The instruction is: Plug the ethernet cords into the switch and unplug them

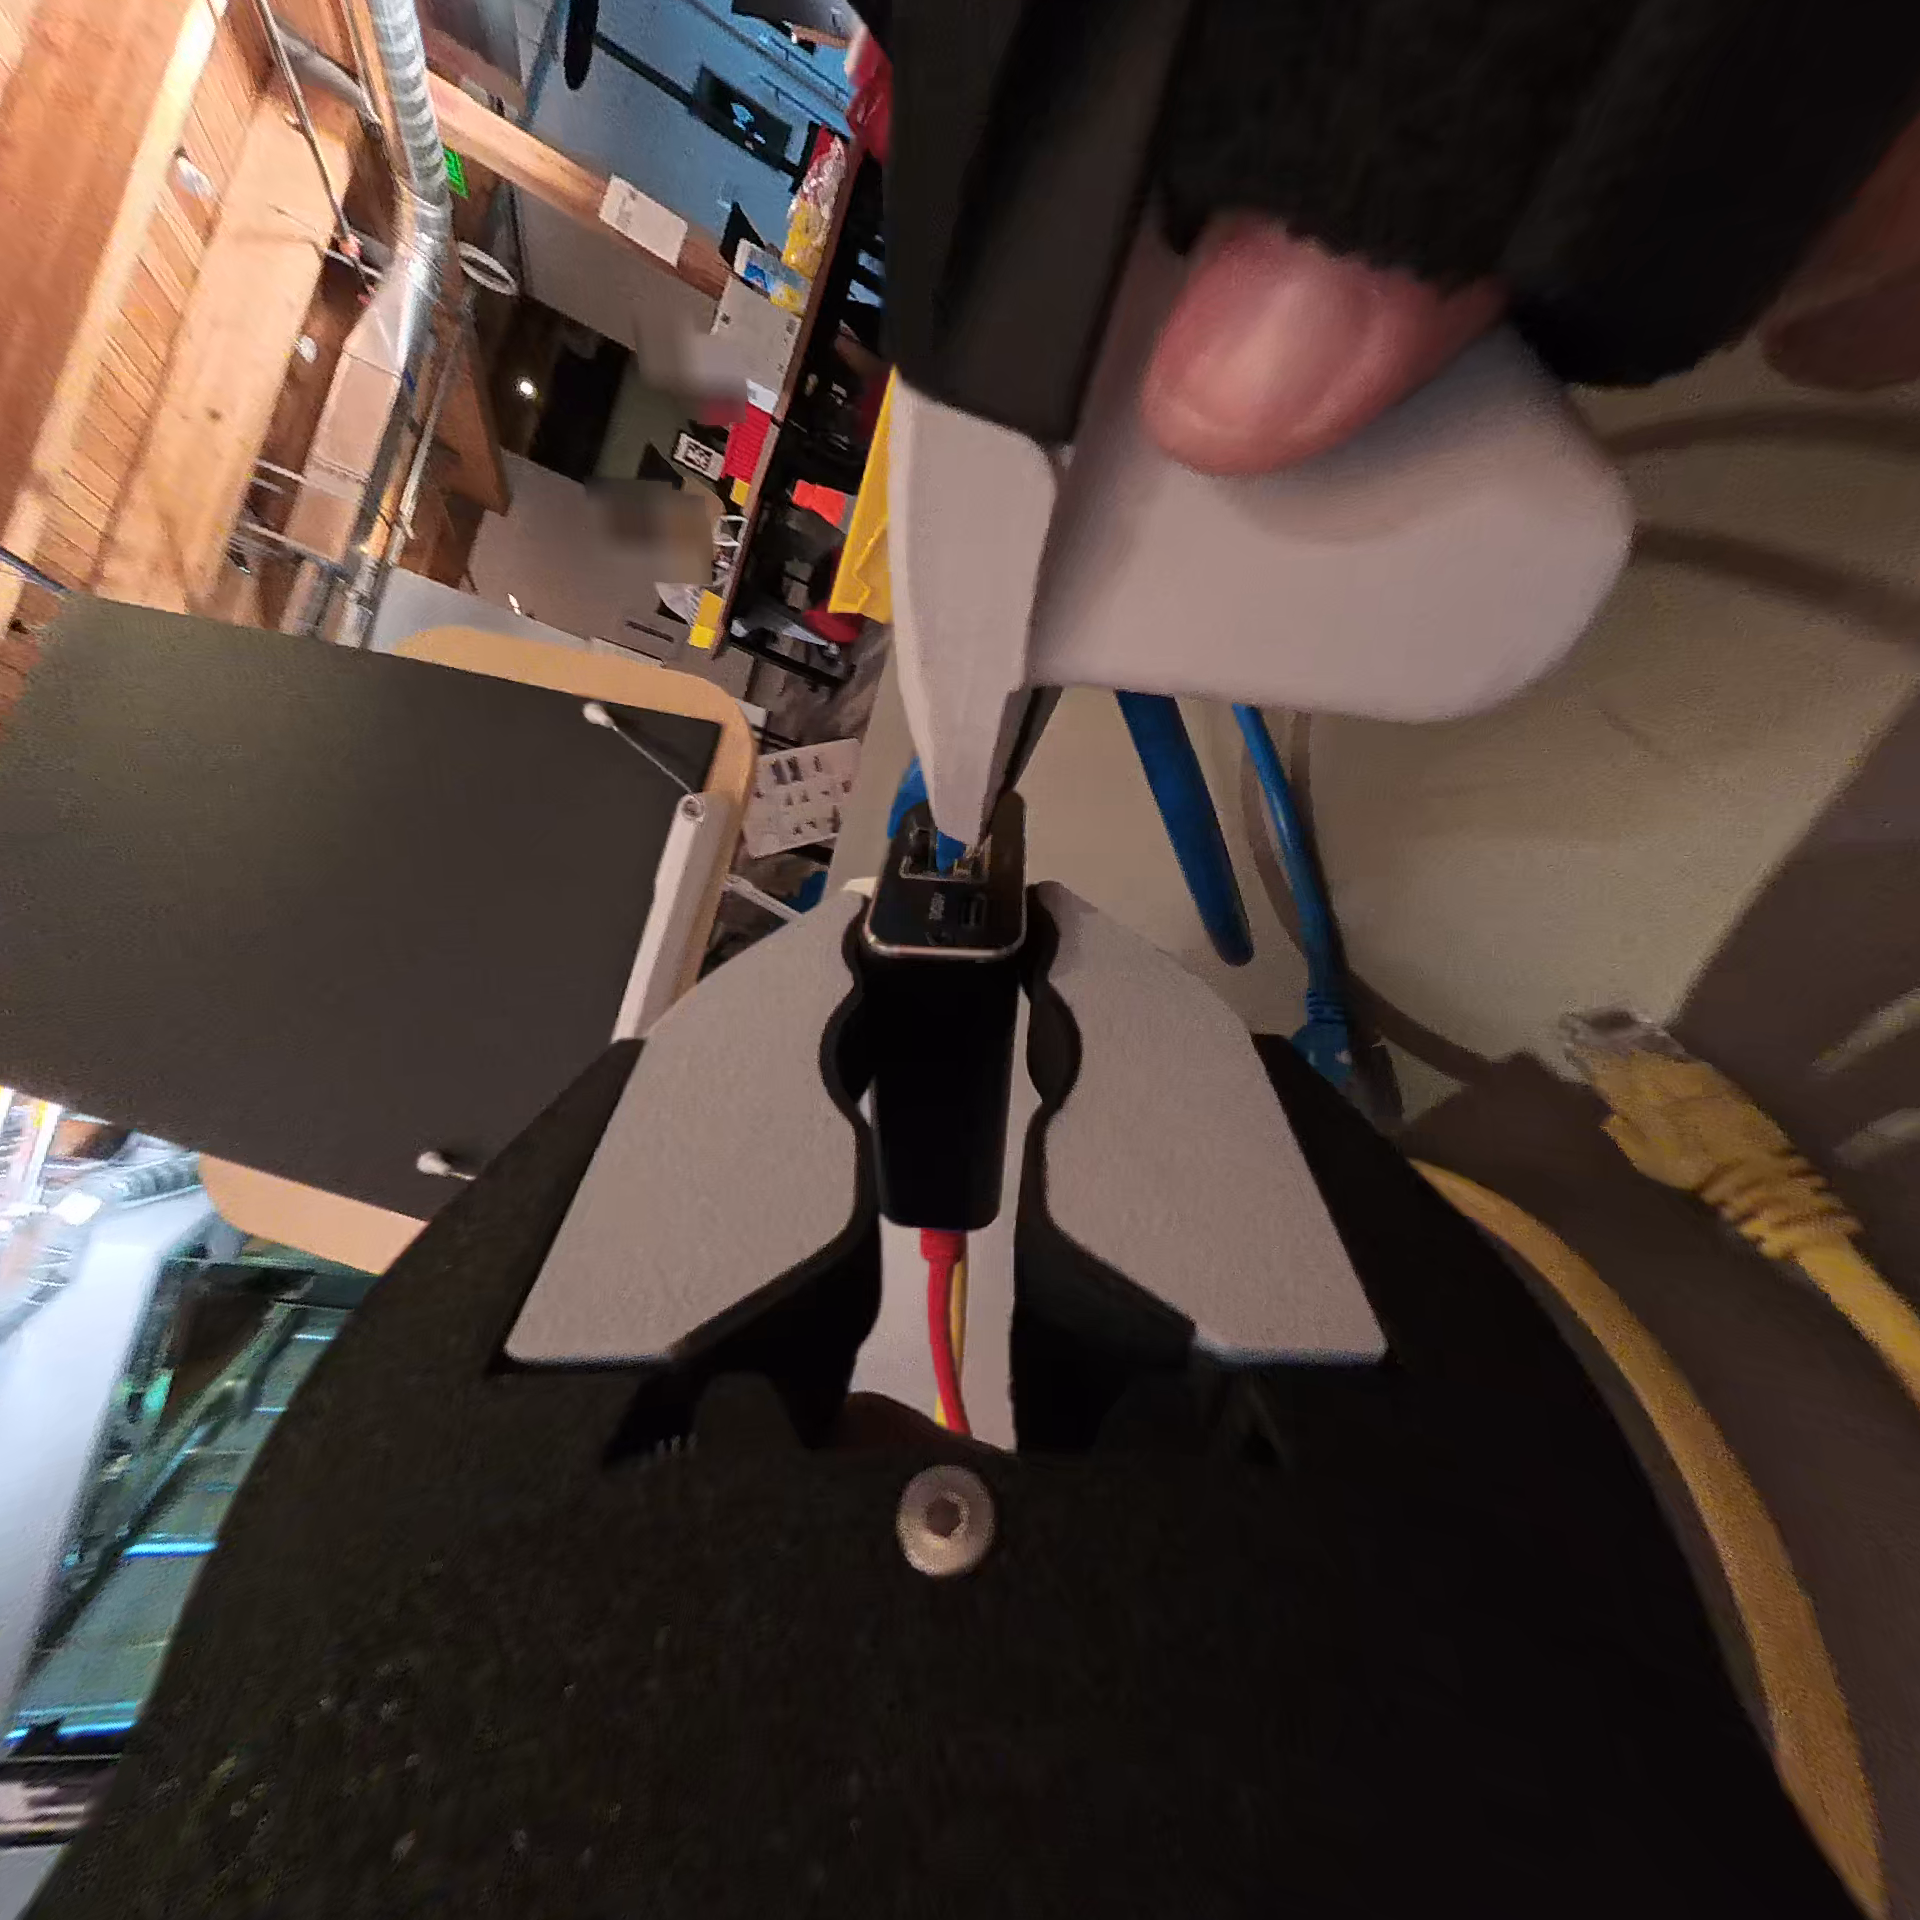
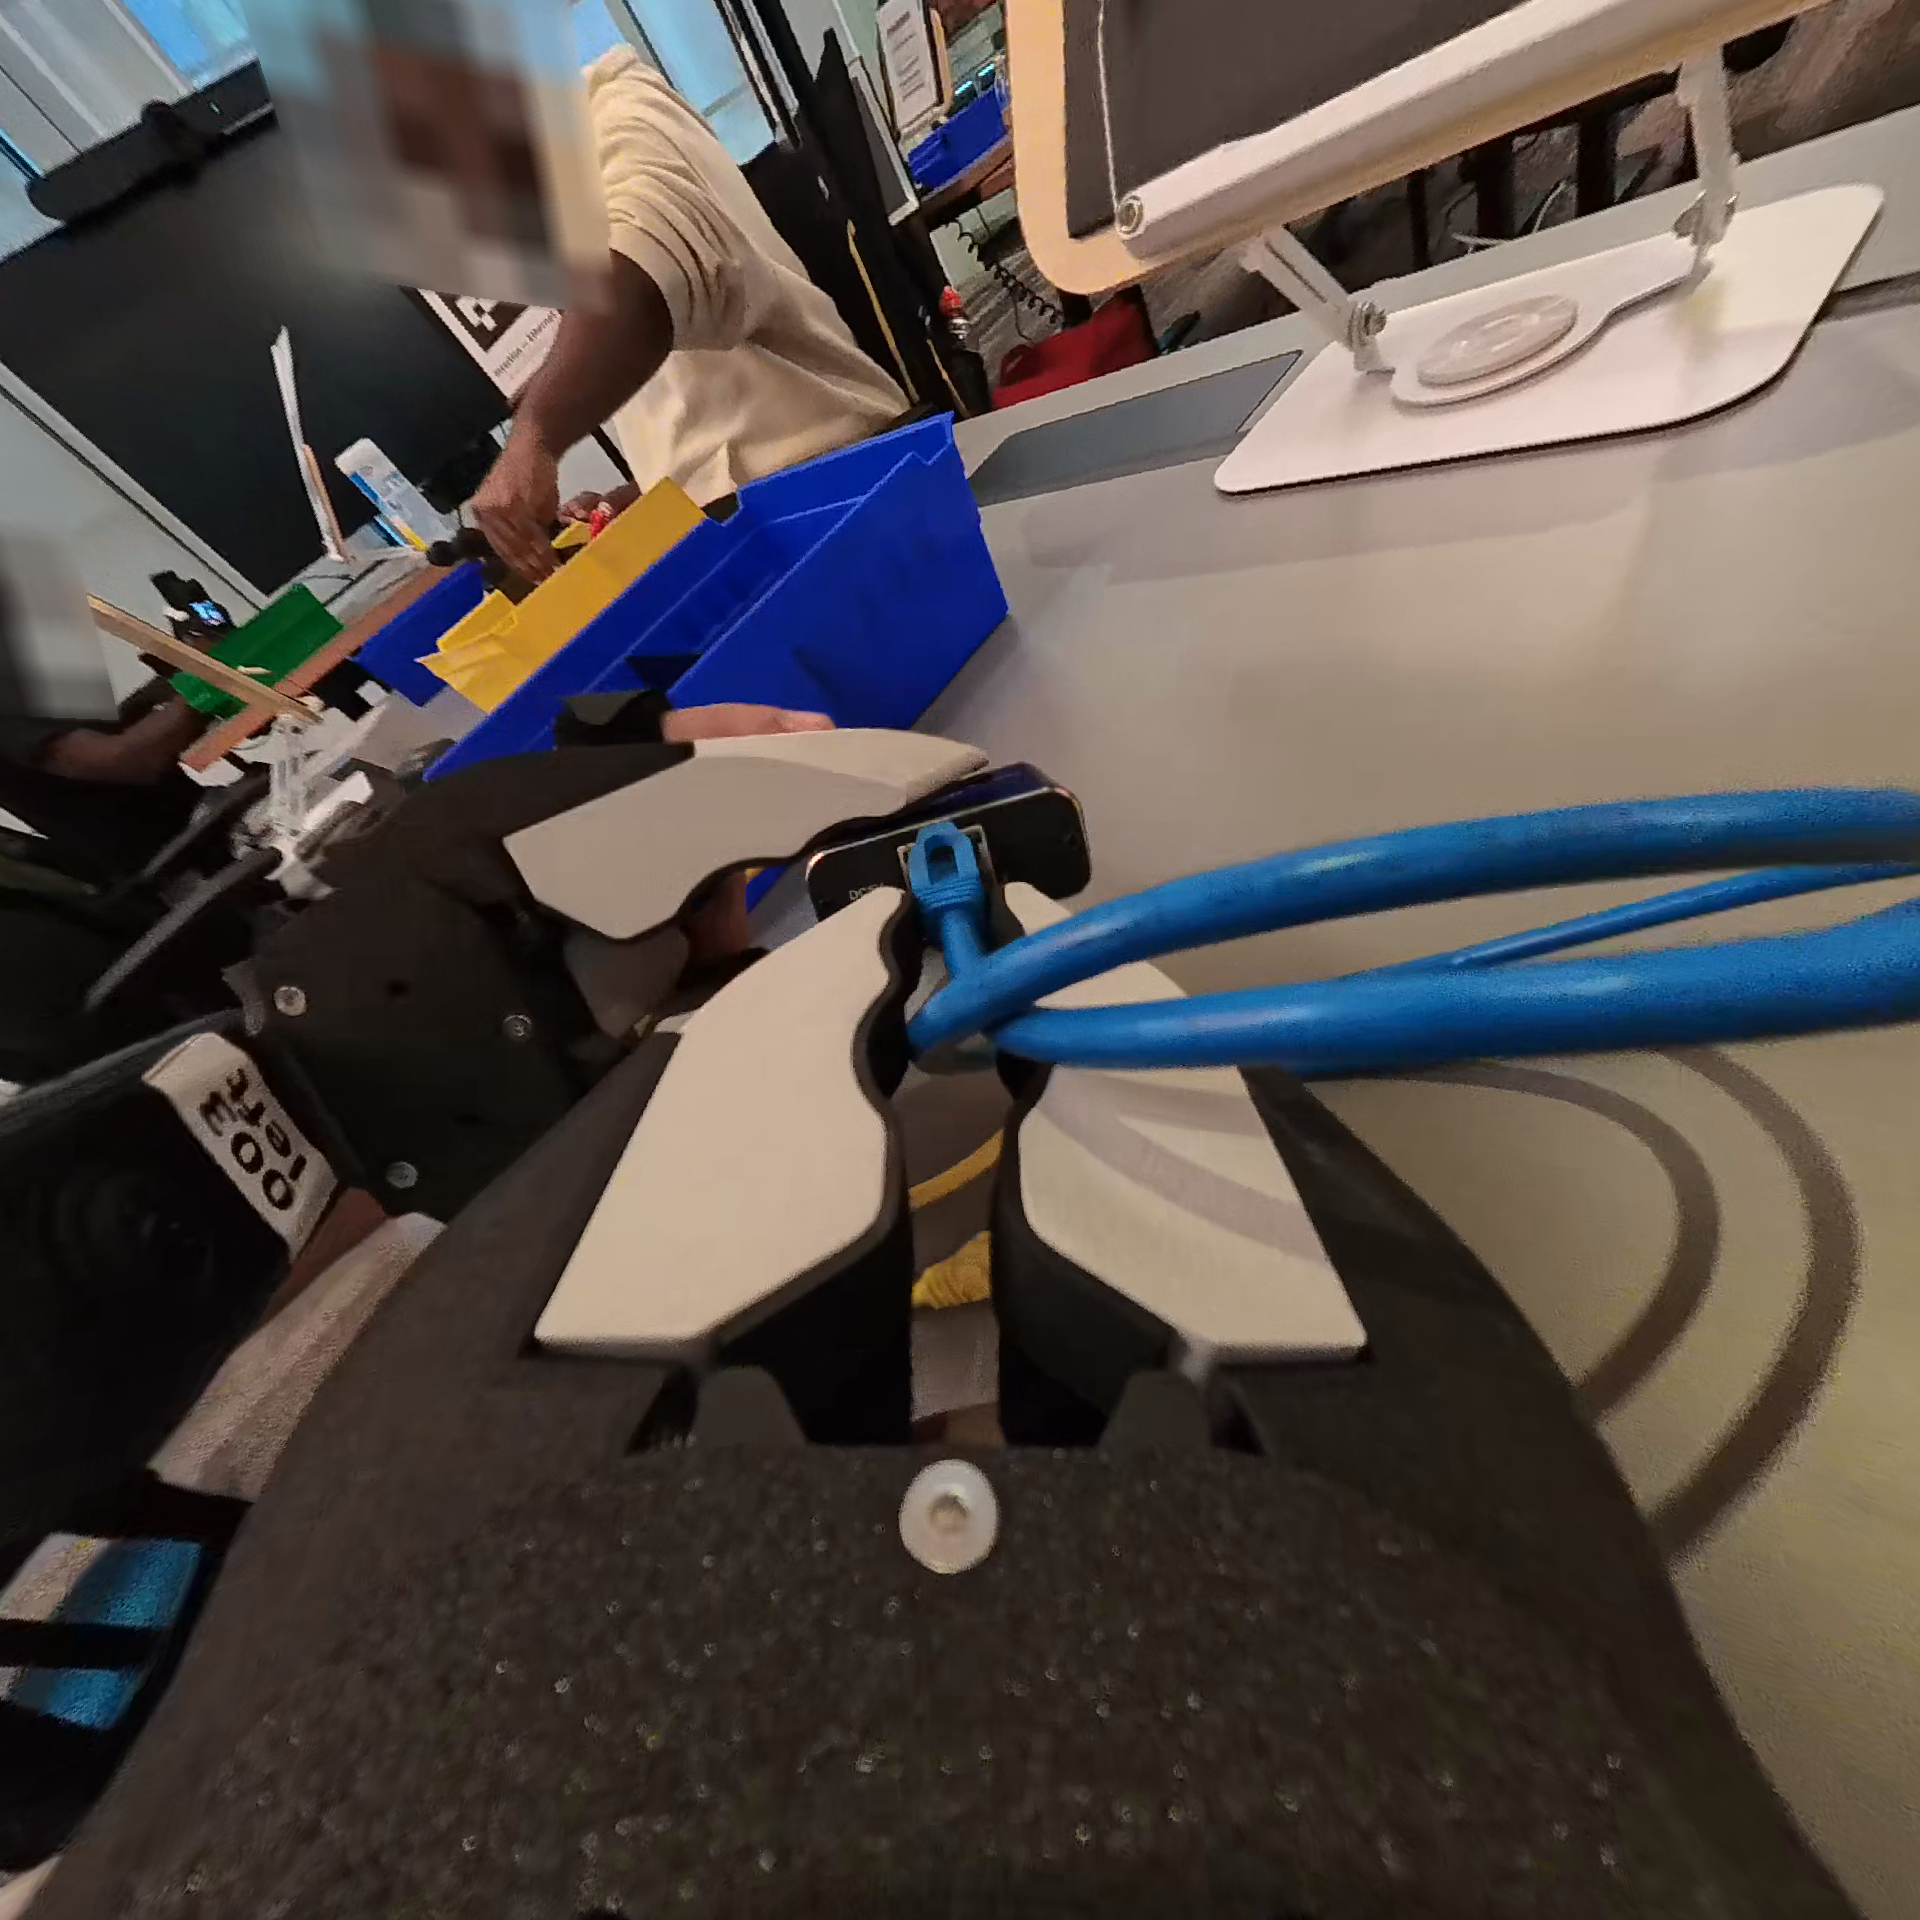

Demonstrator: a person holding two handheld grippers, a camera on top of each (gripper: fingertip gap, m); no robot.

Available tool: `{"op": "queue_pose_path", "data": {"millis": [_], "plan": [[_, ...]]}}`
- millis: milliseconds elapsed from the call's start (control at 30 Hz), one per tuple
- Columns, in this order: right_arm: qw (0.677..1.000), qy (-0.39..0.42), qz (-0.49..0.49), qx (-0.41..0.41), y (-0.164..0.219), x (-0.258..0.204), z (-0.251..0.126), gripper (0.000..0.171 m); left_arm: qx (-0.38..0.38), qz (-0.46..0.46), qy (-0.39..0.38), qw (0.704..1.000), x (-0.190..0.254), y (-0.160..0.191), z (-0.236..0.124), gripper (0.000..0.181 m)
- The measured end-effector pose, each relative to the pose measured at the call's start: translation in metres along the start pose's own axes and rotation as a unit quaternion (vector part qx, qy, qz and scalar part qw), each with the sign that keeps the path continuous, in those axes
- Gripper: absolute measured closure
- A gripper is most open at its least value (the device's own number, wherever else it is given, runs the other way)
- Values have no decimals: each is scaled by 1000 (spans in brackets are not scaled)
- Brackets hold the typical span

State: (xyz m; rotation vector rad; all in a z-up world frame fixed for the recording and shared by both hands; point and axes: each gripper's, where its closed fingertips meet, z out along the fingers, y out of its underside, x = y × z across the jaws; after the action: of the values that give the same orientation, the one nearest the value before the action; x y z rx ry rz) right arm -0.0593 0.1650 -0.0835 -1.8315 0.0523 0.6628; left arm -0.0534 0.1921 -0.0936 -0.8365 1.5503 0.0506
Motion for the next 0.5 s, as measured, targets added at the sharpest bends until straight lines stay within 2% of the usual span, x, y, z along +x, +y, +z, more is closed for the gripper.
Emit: {"op": "queue_pose_path", "data": {"millis": [333, 400, 433, 500], "plan": [[998, 33, -29, -38, 1, 20, 10, 156, 26, 44, -88, 995, -7, 12, 29, 156], [994, 40, -57, -80, 12, 19, 1, 137, 23, 50, -84, 995, -8, 17, 36, 156], [990, 29, -85, -105, 20, 15, -7, 144, 24, 46, -79, 995, -9, 18, 37, 156], [974, -4, -161, -157, 36, 0, -27, 144, 29, 32, -70, 997, -12, 21, 35, 156]]}}
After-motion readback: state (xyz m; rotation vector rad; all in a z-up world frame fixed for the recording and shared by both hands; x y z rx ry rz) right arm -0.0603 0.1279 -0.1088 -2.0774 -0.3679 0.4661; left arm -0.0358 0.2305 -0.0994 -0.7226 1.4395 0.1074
